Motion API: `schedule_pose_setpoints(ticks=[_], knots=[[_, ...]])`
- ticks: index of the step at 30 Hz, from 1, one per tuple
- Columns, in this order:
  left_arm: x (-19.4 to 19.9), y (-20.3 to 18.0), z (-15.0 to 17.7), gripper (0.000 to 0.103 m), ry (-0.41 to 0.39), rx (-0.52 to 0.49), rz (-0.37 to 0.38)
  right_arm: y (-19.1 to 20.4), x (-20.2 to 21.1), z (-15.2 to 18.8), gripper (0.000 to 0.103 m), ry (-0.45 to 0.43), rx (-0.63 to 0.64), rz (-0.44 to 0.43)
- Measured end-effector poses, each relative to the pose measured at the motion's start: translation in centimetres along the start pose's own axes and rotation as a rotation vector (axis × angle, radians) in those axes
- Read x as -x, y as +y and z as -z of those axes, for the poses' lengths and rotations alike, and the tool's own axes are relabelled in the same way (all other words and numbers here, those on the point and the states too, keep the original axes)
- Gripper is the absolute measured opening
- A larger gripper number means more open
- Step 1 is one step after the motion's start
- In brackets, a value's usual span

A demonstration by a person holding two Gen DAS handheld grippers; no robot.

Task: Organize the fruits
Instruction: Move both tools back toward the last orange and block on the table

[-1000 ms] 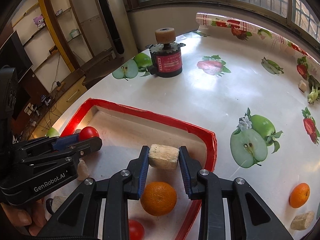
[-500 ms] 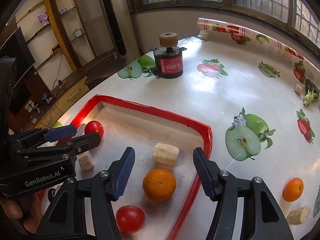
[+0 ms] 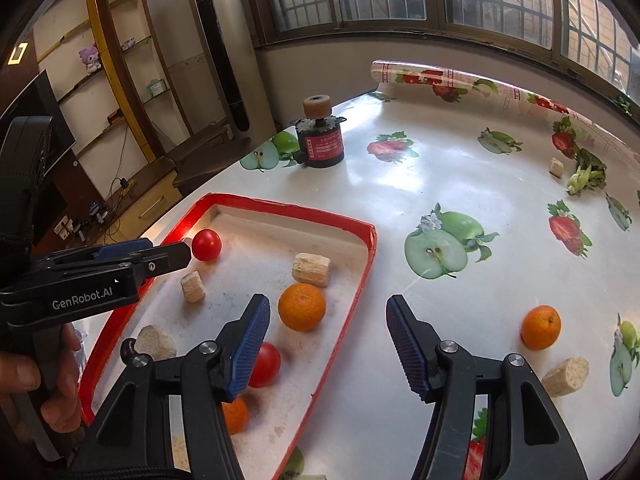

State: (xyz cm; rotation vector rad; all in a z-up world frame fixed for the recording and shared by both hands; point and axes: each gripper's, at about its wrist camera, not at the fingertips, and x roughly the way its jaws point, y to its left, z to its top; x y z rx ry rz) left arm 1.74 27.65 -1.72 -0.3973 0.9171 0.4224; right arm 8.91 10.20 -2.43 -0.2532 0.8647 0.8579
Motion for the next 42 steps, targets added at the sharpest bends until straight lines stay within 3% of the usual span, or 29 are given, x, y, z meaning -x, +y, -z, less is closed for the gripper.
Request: schedule_pose_setpoints(ticks=[26,42], knots=[[0.2,-9.6,1.7,0.058,0.025,-0.134,0.090,-10.4,5.1,5.6,0.063,-0.009,-0.166,0.115],[-2.7,-15.9,2.0,0.058,0.084,-0.218,0.132,-16.4,3.8,6.5,0.062,-0.005,-0.246,0.194]])
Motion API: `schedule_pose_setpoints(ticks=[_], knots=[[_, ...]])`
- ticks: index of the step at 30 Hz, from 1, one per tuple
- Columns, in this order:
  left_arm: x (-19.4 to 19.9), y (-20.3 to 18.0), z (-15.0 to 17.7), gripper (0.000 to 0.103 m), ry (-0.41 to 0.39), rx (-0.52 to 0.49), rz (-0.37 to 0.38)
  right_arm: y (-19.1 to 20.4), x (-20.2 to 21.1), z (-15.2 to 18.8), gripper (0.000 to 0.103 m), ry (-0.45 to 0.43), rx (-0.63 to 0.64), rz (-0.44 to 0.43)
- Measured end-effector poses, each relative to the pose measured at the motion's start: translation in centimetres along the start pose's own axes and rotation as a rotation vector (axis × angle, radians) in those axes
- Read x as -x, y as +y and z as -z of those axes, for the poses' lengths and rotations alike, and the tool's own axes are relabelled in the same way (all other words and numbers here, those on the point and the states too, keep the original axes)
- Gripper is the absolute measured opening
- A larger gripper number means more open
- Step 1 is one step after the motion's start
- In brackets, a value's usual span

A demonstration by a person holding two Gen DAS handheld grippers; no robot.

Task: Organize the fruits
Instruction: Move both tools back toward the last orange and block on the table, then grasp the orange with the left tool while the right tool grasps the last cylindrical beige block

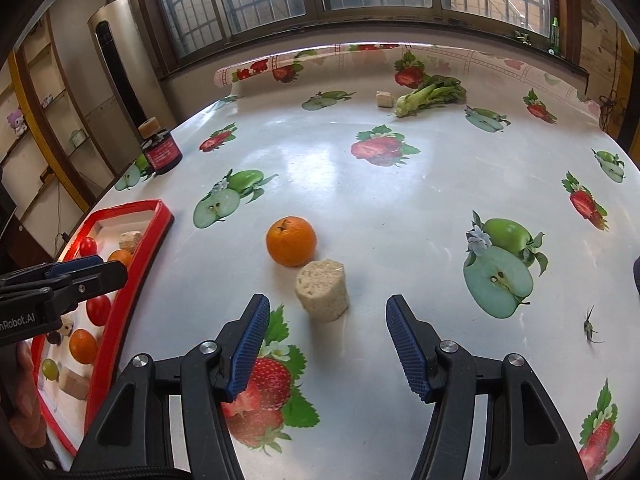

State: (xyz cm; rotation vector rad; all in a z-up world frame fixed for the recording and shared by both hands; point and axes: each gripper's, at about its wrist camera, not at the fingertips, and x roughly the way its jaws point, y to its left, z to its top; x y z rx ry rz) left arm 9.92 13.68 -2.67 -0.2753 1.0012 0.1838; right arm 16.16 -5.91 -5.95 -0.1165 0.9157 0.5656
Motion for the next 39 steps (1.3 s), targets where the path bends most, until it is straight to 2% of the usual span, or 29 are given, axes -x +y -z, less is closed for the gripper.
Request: schedule_pose_setpoints(ticks=[2,4,5,6,13,17,18,19,20,22,24,39], knots=[[-0.7,-0.8,-0.4,0.058,0.011,-0.006,0.007,-0.4,-0.9,-0.2,0.060,0.008,-0.006,-0.006],[-1.3,-1.7,-0.6,0.058,0.023,-0.016,0.016,-0.7,-1.4,-0.3,0.044,0.018,-0.005,-0.040],[-1.7,-2.2,-0.8,0.058,0.028,-0.022,0.023,-0.8,-1.4,-0.3,0.030,0.018,-0.005,-0.047],[-2.1,-2.7,-1.0,0.058,0.032,-0.025,0.035,-1.0,-1.1,-0.2,0.029,0.009,-0.005,-0.029],[-5.5,-7.4,-2.0,0.058,0.069,-0.073,0.079,-4.3,1.6,1.4,0.029,-0.019,-0.056,0.012],[-7.4,-9.5,-2.2,0.057,0.050,-0.117,0.033,-5.4,2.7,2.1,0.029,-0.028,-0.086,0.003],[-7.9,-9.7,-2.2,0.052,0.057,-0.118,0.031,-5.5,2.9,2.2,0.029,-0.030,-0.089,-0.002],[-7.9,-9.9,-2.3,0.049,0.027,-0.132,0.011,-5.6,3.0,2.3,0.029,-0.031,-0.089,-0.003],[-8.0,-10.0,-2.3,0.036,0.026,-0.142,0.006,-5.5,3.3,2.4,0.029,-0.034,-0.088,-0.004],[-8.0,-9.8,-2.5,0.033,0.028,-0.136,0.021,-5.5,3.7,2.6,0.029,-0.040,-0.090,-0.007],[-7.7,-9.3,-2.4,0.032,0.035,-0.121,0.048,-5.5,4.1,2.9,0.029,-0.047,-0.094,-0.010],[0.9,-5.4,2.8,0.032,-0.061,-0.070,0.033,-2.4,7.0,4.9,0.029,-0.064,-0.075,-0.063]])
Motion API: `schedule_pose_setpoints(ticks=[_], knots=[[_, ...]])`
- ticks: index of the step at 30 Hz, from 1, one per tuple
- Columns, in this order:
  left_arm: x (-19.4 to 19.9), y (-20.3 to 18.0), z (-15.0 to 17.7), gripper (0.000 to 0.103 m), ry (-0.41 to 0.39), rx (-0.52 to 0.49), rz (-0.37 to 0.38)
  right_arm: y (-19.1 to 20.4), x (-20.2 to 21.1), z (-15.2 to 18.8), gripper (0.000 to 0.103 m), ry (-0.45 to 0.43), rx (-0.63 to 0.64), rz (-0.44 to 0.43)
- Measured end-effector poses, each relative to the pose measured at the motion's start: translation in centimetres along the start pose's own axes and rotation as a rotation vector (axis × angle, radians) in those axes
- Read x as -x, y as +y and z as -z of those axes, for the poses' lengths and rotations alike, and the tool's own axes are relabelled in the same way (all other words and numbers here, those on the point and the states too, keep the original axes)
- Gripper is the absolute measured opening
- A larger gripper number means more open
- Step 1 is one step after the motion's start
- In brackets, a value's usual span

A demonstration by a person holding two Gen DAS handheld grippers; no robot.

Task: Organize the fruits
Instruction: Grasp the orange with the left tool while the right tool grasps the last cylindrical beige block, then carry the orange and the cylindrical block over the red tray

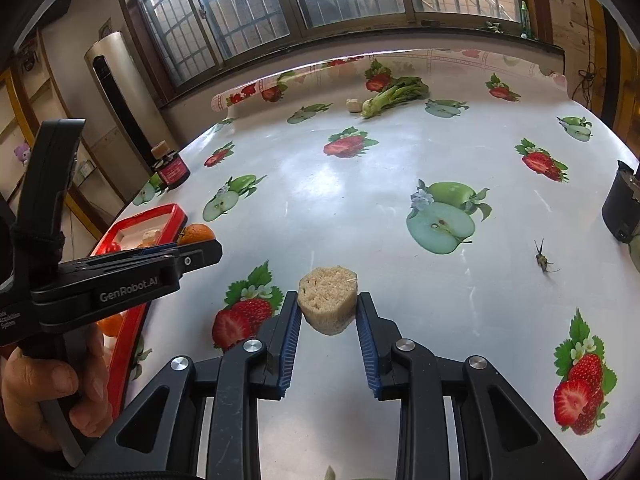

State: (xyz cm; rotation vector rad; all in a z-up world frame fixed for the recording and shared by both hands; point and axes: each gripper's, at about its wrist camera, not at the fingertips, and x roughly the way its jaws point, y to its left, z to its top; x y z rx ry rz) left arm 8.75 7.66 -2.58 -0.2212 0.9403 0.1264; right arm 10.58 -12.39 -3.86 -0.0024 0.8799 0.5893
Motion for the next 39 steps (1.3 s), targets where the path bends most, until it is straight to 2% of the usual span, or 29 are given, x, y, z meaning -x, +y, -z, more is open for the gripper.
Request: schedule_pose_setpoints(ticks=[20,39], knots=[[6.5,5.6,5.7,0.032,-0.078,0.051,-0.071,7.0,2.0,1.7,0.029,-0.008,0.109,-0.071],[10.2,10.1,10.1,0.032,-0.105,0.102,-0.135,15.3,2.3,3.5,0.028,0.014,0.260,-0.188]])
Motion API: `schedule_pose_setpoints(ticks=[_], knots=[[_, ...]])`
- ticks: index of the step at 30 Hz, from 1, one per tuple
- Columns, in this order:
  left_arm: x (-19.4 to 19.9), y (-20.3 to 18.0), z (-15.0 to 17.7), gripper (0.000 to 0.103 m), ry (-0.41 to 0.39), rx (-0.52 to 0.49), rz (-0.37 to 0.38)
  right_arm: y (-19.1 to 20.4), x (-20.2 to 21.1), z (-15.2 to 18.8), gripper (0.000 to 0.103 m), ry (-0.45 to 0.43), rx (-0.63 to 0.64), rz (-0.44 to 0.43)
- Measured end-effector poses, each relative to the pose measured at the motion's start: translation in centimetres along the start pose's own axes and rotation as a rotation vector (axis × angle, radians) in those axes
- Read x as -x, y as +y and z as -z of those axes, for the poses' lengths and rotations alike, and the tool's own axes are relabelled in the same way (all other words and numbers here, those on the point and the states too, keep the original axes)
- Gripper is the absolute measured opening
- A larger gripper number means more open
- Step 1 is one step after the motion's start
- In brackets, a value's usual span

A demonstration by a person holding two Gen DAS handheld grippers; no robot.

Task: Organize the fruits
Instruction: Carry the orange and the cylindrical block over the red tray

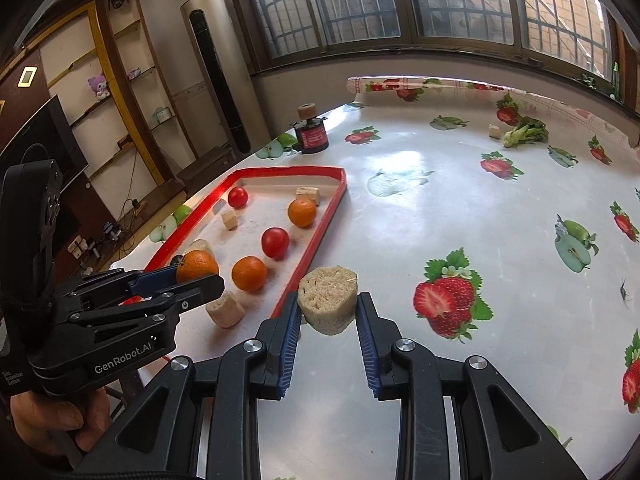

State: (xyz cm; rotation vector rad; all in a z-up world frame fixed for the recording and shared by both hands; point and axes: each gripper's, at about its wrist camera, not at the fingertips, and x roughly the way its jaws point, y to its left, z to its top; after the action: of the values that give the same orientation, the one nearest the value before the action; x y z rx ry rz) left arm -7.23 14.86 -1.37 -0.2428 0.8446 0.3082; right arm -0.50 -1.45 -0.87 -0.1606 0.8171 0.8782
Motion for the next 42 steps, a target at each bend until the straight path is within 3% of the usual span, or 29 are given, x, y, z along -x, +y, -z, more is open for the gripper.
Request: schedule_pose_setpoints(ticks=[11,27,42], knots=[[0.7,3.2,1.5,0.032,-0.002,0.045,-0.052,4.3,-1.2,0.6,0.028,0.034,0.078,-0.060],[0.4,6.2,2.6,0.032,0.014,0.084,-0.094,5.5,-2.4,1.0,0.028,0.063,0.094,-0.067],[0.4,9.8,3.2,0.032,0.039,0.166,-0.057,5.9,-4.8,0.3,0.028,0.101,0.109,-0.073]])
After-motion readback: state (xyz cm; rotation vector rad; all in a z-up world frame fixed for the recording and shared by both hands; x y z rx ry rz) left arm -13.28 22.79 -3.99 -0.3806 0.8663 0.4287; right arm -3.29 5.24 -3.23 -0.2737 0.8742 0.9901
